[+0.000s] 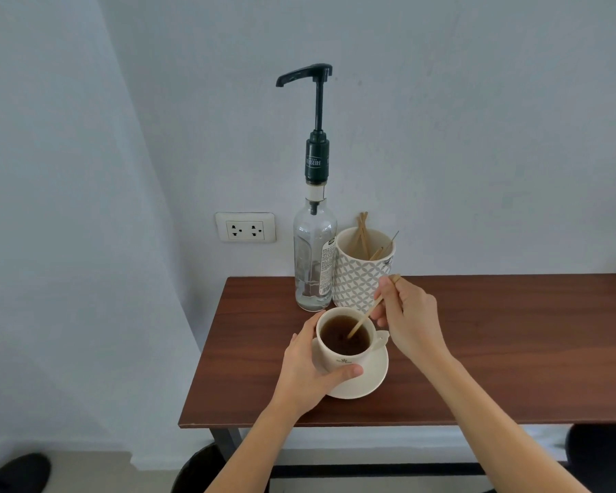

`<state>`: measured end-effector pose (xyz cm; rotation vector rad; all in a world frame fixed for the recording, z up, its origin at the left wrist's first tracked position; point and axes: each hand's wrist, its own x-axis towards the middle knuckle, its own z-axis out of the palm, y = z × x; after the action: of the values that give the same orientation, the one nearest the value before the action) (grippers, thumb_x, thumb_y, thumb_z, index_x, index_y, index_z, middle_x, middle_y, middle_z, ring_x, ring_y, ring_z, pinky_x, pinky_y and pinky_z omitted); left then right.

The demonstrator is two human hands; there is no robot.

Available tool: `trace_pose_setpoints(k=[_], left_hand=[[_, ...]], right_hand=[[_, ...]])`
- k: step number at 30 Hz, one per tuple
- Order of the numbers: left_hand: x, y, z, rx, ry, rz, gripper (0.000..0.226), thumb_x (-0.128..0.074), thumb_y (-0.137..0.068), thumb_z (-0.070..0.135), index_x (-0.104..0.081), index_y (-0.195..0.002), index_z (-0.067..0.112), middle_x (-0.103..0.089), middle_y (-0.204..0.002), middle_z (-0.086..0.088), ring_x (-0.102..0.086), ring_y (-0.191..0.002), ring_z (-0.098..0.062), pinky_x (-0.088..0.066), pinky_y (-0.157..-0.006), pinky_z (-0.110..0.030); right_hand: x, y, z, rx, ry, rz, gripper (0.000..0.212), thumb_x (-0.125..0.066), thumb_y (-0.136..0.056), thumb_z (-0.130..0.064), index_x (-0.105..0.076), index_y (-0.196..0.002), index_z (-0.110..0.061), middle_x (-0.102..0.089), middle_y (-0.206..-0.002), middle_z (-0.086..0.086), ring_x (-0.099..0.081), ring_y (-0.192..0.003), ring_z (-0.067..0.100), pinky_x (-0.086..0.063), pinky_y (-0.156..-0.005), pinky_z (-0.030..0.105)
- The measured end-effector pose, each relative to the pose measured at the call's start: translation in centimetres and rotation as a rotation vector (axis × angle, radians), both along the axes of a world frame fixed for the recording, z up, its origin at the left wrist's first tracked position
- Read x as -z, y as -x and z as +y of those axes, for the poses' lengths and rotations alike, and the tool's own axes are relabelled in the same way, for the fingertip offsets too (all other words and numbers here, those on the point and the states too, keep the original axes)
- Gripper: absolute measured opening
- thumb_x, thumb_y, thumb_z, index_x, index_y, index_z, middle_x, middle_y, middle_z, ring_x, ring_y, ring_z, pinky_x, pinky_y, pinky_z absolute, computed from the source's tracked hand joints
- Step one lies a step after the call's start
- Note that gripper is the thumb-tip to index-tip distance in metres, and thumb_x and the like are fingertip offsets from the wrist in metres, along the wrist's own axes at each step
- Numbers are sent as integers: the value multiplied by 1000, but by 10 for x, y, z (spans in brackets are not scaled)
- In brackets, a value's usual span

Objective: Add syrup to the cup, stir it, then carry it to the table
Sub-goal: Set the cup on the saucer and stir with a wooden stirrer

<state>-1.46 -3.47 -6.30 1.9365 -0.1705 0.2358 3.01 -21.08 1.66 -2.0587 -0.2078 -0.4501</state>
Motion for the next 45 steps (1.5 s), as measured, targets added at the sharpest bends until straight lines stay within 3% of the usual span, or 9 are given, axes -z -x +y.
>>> trace_pose_setpoints(k=[3, 8, 19, 29, 33, 36, 40, 43, 45], left_hand=[[0, 1, 0, -10, 3, 5, 86, -90, -58, 68, -44, -130, 64, -61, -134, 31, -56, -129, -1, -46, -112, -51], [-1, 1, 0, -1, 5, 1, 85, -91, -59, 66, -46, -131, 62, -61, -135, 30, -56, -130, -2, -46, -113, -51], [-4, 2, 0, -17, -5, 12, 84, -89, -58, 68, -45, -129, 66, -60, -135, 31, -55, -130, -1, -44, -114, -50], [-3, 2, 1, -28, -22, 41, 86, -93, -58, 58, -47, -131, 58, -61, -134, 29, -56, -130, -3, -46, -113, -48], [-4, 0, 1, -29, -8, 49, 90, -94, -57, 57, -49, -134, 53, -62, -135, 27, -56, -131, -8, -46, -112, -49], [-12, -9, -2, -16, -28, 53, 90, -94, -58, 55, -48, -134, 52, -62, -134, 27, -56, -130, -4, -45, -113, -48], [-22, -10, 4, 36, -79, 20, 90, -94, -58, 54, -48, -135, 52, -62, -135, 26, -56, -131, -4, -43, -115, -50], [-9, 3, 35, -75, -1, 63, 100, -93, -54, 57, -44, -141, 47, -59, -141, 19, -52, -137, -8, -42, -117, -50], [-8, 8, 30, -71, -11, 78, 110, -88, -56, 62, -38, -150, 37, -49, -153, 13, -42, -145, -11, -36, -122, -47]], right_hand=[[-2, 1, -1, -6, 16, -11, 39, -43, -106, -28, -59, -73, -15, -69, -53, 3, -63, -51, 9, -53, -63, 29], [-20, 11, -4, -15, -36, -219, 34, -43, -105, -24, -58, -76, -15, -66, -57, -1, -64, -57, 11, -45, -57, 9], [-44, 31, -14, -38, 55, -515, 39, -38, -104, -28, -62, -84, -4, -64, -58, -2, -64, -66, 14, -46, -56, 13], [-43, 32, -12, -61, 198, -494, 35, -41, -106, -21, -61, -85, -3, -64, -56, 2, -62, -53, 16, -47, -54, 24], [-46, 32, -17, 8, 120, -542, 38, -37, -103, -21, -62, -84, -1, -64, -58, -1, -63, -68, 13, -45, -56, 14], [-53, 26, -25, -34, 174, -545, 39, -37, -102, -23, -63, -84, 0, -65, -57, 1, -62, -68, 15, -48, -54, 22], [-54, 25, -29, 79, 130, -564, 37, -36, -104, -25, -61, -85, -5, -62, -59, -7, -64, -69, 14, -46, -56, 17], [-48, 13, 8, -24, 50, -389, 37, -35, -105, -33, -59, -82, -16, -63, -58, -12, -66, -65, 12, -50, -62, 28], [-51, 6, 0, 61, -193, -275, 38, -35, -104, -39, -58, -76, -26, -65, -53, -6, -64, -53, 11, -52, -61, 30]])
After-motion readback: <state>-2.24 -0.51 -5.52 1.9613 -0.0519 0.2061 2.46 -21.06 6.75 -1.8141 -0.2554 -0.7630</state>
